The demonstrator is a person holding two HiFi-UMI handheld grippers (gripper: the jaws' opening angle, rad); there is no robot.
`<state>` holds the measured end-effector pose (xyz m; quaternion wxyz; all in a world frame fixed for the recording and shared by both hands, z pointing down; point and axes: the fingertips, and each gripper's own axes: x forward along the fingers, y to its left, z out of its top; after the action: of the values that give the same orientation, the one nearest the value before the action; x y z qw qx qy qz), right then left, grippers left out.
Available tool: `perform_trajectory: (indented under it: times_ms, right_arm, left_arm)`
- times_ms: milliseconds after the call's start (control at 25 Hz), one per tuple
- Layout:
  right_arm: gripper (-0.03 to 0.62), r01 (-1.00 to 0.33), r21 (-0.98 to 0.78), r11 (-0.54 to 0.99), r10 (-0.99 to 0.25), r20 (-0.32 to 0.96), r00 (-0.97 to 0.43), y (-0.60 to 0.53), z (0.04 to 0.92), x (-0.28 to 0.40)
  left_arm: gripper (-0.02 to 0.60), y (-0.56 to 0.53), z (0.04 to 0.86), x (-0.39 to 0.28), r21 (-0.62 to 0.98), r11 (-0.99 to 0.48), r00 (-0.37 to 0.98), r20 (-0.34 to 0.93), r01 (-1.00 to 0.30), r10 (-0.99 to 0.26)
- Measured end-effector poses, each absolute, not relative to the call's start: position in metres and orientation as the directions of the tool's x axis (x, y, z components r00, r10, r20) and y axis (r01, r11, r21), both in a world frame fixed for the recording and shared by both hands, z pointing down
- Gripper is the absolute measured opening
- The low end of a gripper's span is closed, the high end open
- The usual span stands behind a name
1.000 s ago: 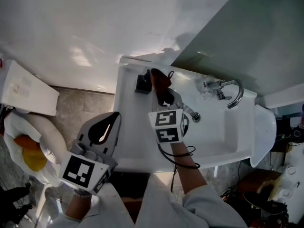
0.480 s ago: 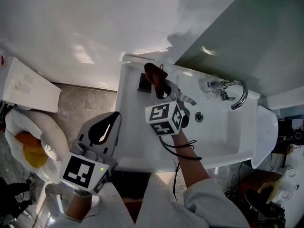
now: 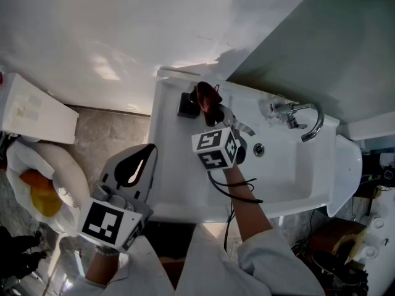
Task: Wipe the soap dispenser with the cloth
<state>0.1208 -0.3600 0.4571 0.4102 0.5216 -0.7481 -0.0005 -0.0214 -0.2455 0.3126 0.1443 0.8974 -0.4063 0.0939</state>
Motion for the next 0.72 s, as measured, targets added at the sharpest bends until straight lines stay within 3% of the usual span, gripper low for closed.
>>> perform_trajectory:
  times_ms: [720]
  right_arm:
    - [0.055, -0.722, 0.382, 0.577, -0.607, 0.792, -0.066, -0.330, 0.541, 0.134]
  left_arm:
    - [0.005, -0.245, 0.322, -0.022, 0.169, -0.626, 0.644, 0.312, -0.761, -0.699]
